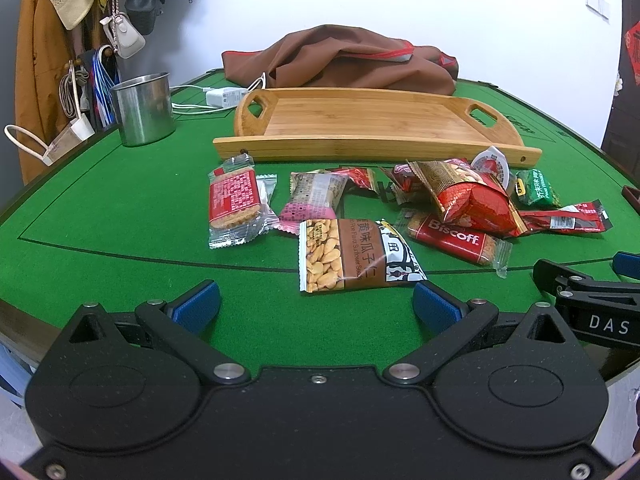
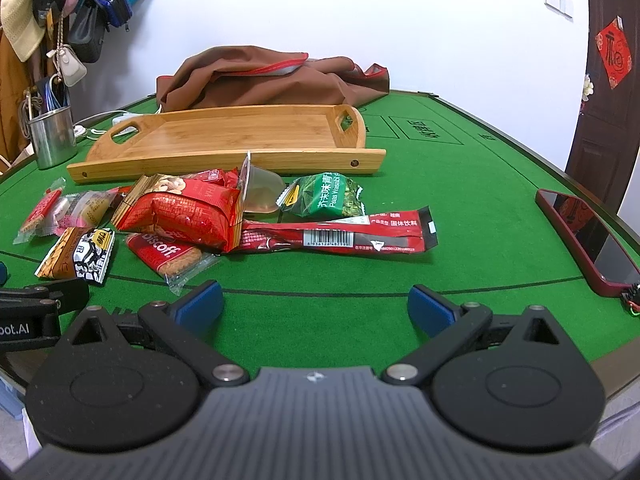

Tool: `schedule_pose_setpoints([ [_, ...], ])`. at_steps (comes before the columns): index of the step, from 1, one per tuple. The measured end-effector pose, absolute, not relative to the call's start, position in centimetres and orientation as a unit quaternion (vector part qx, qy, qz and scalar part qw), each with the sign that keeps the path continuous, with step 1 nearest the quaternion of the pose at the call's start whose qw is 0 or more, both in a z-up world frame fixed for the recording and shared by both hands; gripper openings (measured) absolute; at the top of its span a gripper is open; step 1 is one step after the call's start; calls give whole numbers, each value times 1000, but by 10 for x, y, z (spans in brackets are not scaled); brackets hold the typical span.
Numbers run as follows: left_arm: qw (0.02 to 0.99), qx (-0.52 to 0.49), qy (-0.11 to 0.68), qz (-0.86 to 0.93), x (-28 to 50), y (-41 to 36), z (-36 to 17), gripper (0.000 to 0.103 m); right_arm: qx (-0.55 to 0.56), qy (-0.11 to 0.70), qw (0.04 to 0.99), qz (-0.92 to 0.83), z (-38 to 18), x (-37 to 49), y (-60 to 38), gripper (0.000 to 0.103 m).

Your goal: Organize snacks

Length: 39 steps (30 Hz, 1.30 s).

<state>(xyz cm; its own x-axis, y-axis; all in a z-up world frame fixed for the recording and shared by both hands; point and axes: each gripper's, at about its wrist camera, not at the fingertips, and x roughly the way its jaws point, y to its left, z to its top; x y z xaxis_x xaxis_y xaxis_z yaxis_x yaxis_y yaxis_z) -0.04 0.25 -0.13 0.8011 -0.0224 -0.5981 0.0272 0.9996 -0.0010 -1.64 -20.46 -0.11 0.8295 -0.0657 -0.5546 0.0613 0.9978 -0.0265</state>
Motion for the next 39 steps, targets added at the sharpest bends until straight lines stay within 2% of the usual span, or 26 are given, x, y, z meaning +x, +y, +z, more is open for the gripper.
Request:
schedule_pose_setpoints([
  [39, 949, 4, 315, -13, 0, 3, 0, 103, -5, 287, 957, -33, -2, -20, -205, 103],
])
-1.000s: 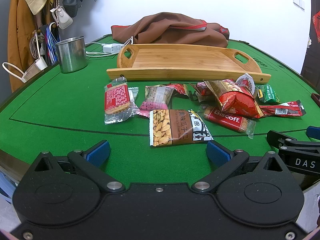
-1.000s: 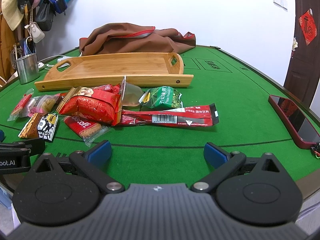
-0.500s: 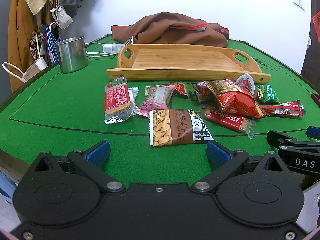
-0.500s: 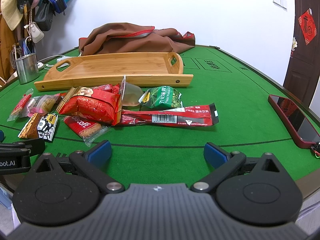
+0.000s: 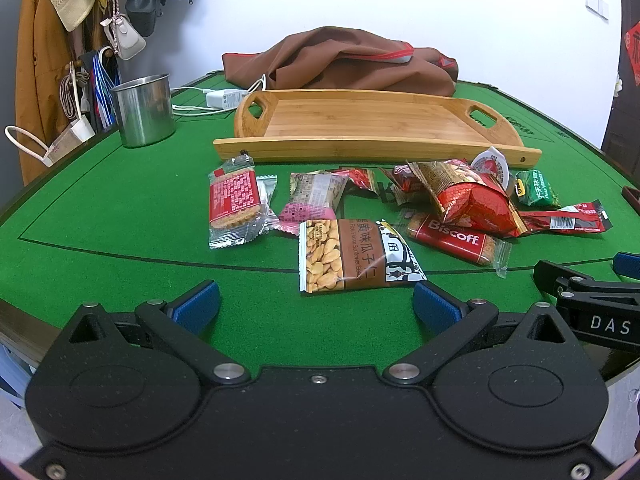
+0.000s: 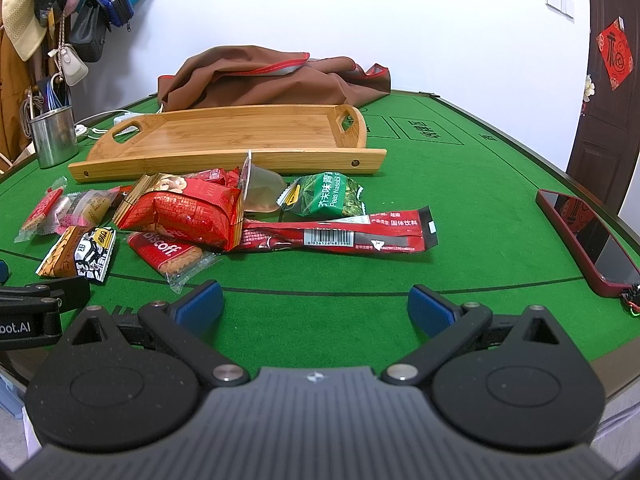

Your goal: Organize snacks

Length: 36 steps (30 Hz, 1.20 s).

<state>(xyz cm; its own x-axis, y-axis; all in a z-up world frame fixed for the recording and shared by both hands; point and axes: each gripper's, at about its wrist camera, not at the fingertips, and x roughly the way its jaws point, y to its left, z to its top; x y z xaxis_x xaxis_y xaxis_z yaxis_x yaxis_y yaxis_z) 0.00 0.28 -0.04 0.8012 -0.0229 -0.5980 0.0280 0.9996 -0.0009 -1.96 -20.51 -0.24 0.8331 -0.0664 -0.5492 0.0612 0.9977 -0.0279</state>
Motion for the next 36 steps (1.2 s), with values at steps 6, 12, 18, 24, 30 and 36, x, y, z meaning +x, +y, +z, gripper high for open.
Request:
schedule_pose_setpoints([
  [6, 949, 4, 315, -13, 0, 3, 0, 103, -5, 287, 957, -33, -2, -20, -205, 103],
  [12, 948, 7, 317, -24, 0, 4, 1, 103, -6, 299, 954, -20, -1, -17, -207, 103],
  [18, 948, 24, 308, -75, -5, 14, 2, 103, -17, 313, 949, 24, 2, -14, -218, 103],
  [24, 943, 15, 319, -97, -6, 23, 9, 103, 11, 309, 948, 78, 14, -12, -224, 103],
  [30, 950, -35, 303, -70, 7, 45, 21, 103, 46, 291, 944, 148, 31, -6, -213, 103],
  [36, 949, -71, 307, -17, 33, 69, 25, 103, 75, 295, 937, 172, 33, 13, -196, 103],
])
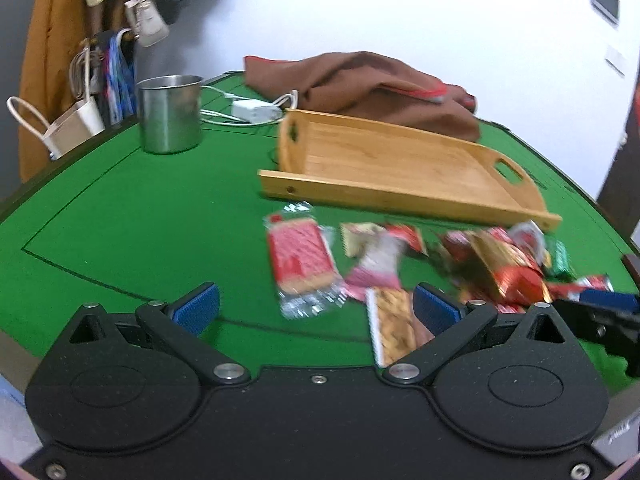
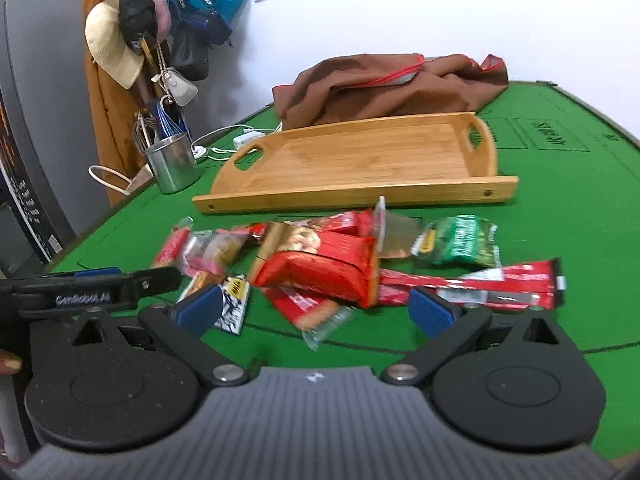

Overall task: Organize snacks
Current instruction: 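Grasp the red biscuit bar with the left tool while the right tool grasps the red nut packet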

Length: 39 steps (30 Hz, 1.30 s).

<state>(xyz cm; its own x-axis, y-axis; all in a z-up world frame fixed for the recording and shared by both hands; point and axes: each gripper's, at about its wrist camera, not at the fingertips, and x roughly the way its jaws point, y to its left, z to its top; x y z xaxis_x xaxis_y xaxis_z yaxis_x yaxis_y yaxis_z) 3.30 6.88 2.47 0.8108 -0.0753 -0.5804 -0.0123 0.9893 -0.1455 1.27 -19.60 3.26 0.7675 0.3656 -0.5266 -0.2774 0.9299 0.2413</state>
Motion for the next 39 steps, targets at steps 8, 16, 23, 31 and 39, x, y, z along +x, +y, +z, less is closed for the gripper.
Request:
schedule_pose_setpoints([
  [8, 950, -64, 305, -24, 53, 71, 25, 100, 83, 300, 936, 163, 28, 33, -183, 103],
  [16, 949, -41, 313, 2, 63, 64, 18, 96, 74, 304, 940, 135, 23, 55, -174, 103],
  [23, 943, -61, 328, 0, 69, 70, 12, 80, 49, 314, 939, 129, 19, 64, -163, 95],
  [31, 938, -131, 322, 3, 68, 88, 11, 75, 64, 326, 933, 141, 18, 64, -170, 87],
  [39, 940, -126, 316, -5, 68, 83, 10, 52, 79, 326, 932, 141, 20, 63, -178, 78],
])
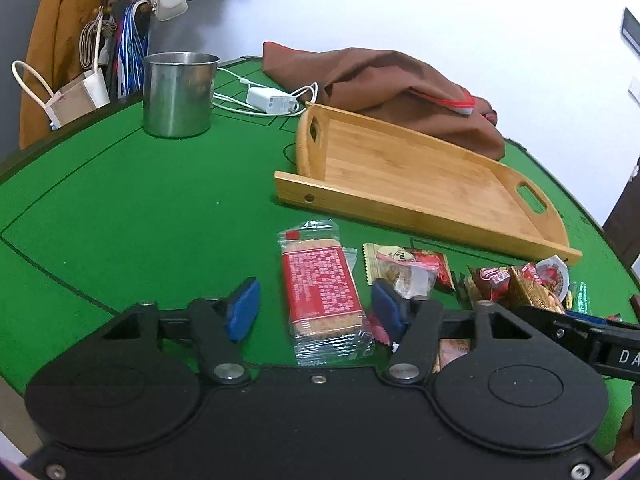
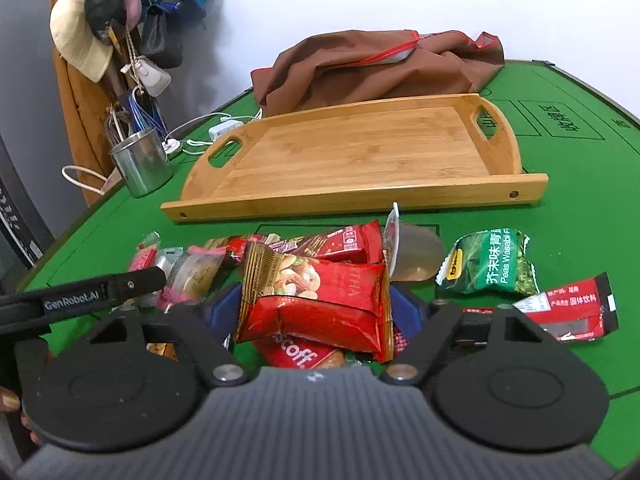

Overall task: Organize snacks
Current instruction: 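Grasp the red biscuit bar with the left tool while the right tool grasps the red nut packet, then carry both packets over the bamboo tray with both tools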

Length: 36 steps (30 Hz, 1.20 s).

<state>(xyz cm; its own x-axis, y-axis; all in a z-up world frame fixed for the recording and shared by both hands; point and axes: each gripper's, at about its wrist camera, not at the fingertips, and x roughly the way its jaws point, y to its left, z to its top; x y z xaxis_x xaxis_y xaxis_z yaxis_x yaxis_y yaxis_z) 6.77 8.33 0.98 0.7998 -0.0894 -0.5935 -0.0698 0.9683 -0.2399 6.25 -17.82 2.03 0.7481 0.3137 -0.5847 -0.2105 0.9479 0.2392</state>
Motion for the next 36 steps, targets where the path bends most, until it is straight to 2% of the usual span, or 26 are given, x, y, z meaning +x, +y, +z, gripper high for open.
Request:
schedule_pose_setpoints([
  [5, 937, -160, 310, -12, 69, 90, 8, 35, 84, 323, 932, 144, 20, 60, -180, 77],
  [6, 937, -165, 308, -16, 68, 91, 7, 34, 86, 322, 932, 145, 20, 59, -181, 76],
  [15, 938, -180, 294, -20, 60, 98, 12, 32, 91, 315, 932, 155, 22, 55, -187, 71],
  [36, 959, -122, 246, -71, 71, 72, 50, 30, 72, 269, 945, 170, 60, 63, -205, 70],
])
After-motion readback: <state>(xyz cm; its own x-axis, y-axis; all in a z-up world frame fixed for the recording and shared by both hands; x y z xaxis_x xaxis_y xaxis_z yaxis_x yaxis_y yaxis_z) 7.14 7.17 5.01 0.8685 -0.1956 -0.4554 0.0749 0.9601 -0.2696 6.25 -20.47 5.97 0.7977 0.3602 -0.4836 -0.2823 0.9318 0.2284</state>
